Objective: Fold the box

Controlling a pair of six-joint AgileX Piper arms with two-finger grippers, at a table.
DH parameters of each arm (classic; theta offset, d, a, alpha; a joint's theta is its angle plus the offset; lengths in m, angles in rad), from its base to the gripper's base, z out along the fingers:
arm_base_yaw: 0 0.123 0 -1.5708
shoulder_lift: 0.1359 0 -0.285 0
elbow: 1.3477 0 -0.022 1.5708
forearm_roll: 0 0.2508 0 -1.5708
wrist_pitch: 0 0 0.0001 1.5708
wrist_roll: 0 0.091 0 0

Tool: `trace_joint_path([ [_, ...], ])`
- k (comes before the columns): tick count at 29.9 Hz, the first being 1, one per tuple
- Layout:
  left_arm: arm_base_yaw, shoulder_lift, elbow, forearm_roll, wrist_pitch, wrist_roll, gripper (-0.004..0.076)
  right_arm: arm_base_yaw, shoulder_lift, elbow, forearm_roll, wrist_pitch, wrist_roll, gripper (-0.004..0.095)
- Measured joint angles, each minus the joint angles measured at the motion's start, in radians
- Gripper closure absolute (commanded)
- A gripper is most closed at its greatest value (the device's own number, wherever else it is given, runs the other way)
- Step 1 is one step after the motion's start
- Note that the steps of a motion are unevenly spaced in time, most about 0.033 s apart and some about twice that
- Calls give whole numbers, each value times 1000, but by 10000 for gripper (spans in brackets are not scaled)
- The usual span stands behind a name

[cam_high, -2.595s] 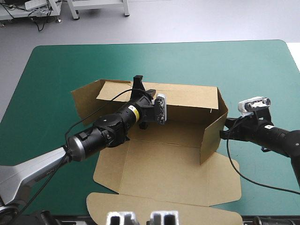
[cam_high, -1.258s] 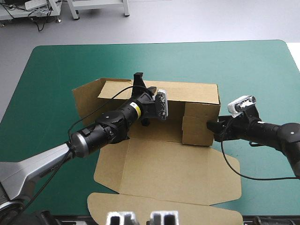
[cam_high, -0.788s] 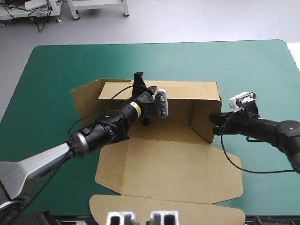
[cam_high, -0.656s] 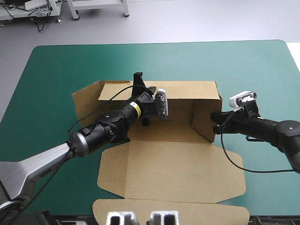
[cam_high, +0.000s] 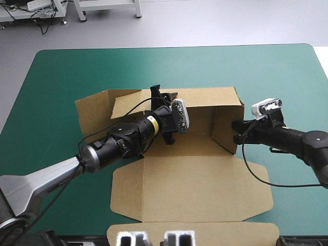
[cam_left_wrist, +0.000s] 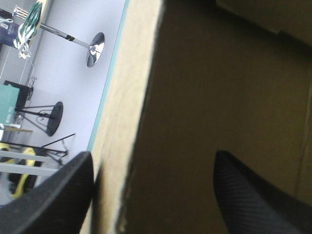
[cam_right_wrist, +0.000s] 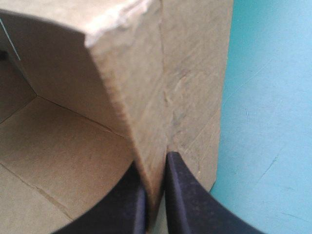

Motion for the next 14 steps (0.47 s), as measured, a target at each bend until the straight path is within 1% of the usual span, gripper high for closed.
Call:
trace_joint_path([
  [2,0,0,0,-2,-22,-41,193,0,0,0,0,0,1,905],
  [8,0,-7,1,-3,-46,-64,193,0,0,0,-15,0,4,905],
  [14,-6,-67,6,-7,-138,-107,193,0,0,-1,-20,0,6,905],
])
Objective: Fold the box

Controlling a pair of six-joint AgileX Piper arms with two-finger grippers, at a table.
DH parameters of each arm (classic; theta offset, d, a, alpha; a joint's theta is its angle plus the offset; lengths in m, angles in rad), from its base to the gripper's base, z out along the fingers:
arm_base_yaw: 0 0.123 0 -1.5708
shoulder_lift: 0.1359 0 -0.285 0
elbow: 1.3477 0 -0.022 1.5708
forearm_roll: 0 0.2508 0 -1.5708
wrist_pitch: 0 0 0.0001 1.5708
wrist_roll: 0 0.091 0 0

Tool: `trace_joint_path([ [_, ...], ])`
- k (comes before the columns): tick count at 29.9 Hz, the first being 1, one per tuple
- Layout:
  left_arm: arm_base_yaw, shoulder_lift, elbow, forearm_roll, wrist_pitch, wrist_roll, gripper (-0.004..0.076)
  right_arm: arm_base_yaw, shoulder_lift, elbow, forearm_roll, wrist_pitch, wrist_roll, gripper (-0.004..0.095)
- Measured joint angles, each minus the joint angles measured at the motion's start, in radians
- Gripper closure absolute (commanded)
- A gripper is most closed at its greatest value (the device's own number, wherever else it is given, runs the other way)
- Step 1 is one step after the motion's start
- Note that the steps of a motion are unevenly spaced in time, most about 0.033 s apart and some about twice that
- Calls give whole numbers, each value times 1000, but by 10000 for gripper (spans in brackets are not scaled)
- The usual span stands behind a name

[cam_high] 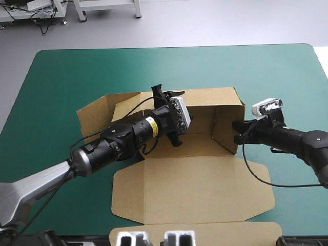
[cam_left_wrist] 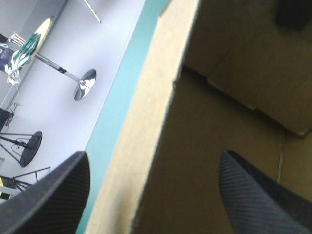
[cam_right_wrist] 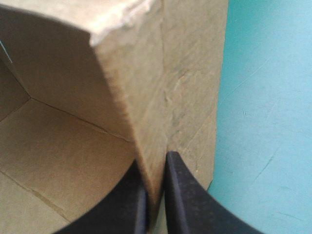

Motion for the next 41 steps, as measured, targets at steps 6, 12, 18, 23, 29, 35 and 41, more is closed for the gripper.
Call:
trace_joint_path([
  [6,-2,-119,0,0,-78,-80,202,0,0,-1,0,-1,2,905],
  [12,-3,-245,0,0,-87,-166,379,0,0,-1,0,-2,5,905],
  [18,-3,-319,0,0,71,-319,728,0,0,-2,-2,-5,17,904],
  [23,51,-327,0,-7,360,-340,728,0,2,-19,-17,-5,51,904],
  [29,275,-327,0,-27,426,-410,726,7,18,-104,-155,3,223,904],
  [35,570,-327,0,-202,417,-429,726,76,22,-262,-415,70,536,904],
  [41,756,-317,0,-536,458,-189,726,164,66,-475,-696,204,875,905],
])
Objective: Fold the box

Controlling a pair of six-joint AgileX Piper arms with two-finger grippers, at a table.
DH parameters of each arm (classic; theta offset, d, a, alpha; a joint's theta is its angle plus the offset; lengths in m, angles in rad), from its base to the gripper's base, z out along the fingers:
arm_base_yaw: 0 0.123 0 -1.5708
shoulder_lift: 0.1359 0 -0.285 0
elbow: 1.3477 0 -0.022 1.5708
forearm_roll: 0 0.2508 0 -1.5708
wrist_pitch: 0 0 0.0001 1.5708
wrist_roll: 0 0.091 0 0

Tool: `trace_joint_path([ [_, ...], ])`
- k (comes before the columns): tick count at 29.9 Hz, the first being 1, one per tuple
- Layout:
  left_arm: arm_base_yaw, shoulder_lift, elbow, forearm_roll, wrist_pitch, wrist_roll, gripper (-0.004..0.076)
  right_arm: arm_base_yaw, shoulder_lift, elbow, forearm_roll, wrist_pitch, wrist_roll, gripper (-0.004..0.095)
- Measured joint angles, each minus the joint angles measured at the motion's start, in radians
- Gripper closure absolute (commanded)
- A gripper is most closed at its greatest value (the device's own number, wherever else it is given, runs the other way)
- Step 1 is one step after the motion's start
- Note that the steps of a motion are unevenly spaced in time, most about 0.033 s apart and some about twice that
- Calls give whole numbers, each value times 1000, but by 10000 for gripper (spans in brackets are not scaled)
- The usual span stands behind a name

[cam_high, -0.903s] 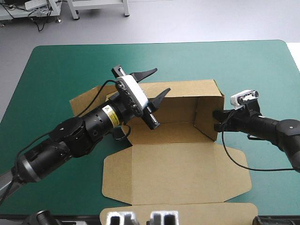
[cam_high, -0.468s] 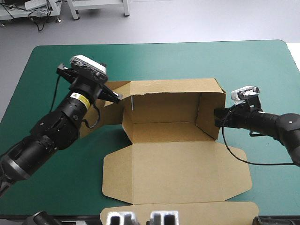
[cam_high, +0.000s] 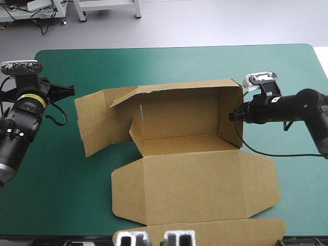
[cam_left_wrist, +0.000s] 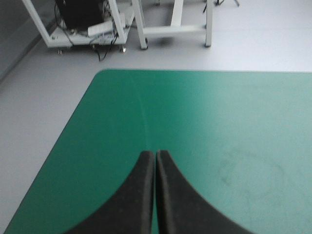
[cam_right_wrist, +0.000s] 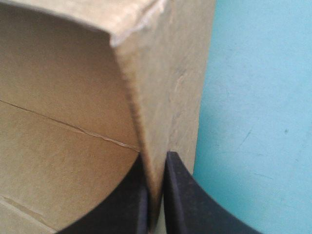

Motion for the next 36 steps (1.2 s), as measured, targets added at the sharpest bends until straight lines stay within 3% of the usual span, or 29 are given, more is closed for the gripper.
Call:
trace_joint_path([
  [4,83,14,0,-217,83,180,726,7,100,-123,-77,104,83,902],
  [8,140,35,0,-439,188,391,726,7,204,-198,-95,129,95,869],
  [13,157,56,0,-610,283,557,726,7,295,-222,-96,92,95,603],
  [16,157,71,0,-635,318,585,726,7,335,-227,-87,61,81,520],
  [27,219,136,0,-660,360,609,726,8,388,-284,-51,24,53,516],
  [36,337,190,0,-794,376,741,726,8,357,-479,-62,159,52,516],
])
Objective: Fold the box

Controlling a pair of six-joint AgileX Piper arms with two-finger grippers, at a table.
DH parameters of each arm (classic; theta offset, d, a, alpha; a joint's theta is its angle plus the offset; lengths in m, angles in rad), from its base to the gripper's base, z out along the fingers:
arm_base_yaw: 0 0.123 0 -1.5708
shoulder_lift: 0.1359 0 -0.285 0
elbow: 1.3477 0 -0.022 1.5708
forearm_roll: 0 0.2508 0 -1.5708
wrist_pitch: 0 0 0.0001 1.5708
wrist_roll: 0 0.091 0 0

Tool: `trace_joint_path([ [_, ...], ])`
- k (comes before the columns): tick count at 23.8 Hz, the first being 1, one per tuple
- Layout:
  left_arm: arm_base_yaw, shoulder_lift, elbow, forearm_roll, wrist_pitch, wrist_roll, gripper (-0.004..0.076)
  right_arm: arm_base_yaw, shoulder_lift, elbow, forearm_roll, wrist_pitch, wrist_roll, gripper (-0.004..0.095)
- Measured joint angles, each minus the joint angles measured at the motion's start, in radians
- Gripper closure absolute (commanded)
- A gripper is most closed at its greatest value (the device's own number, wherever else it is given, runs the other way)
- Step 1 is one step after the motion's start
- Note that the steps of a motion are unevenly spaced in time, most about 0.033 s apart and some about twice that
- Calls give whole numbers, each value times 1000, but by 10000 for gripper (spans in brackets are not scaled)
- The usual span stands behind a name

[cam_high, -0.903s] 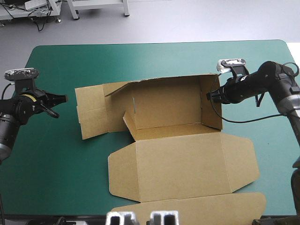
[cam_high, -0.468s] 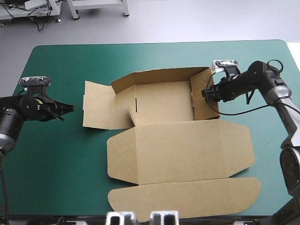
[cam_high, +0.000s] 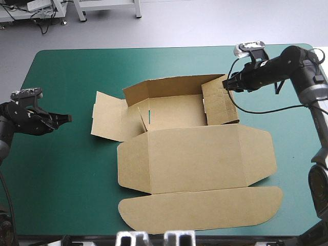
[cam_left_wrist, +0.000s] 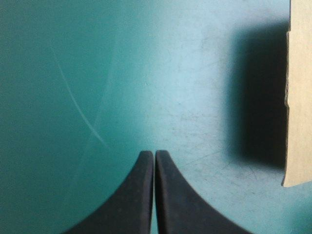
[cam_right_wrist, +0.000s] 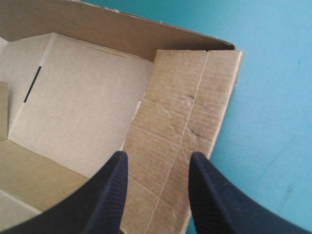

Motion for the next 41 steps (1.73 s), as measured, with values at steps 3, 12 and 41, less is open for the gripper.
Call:
trace_joint_path([
  [3,7,25,0,-17,1,17,726,0,-23,-75,-37,76,33,517],
  [12,9,102,-76,-73,35,64,727,0,-116,-137,-269,172,185,517],
  [41,23,114,-100,-211,100,159,726,0,329,-135,-15,136,176,925],
])
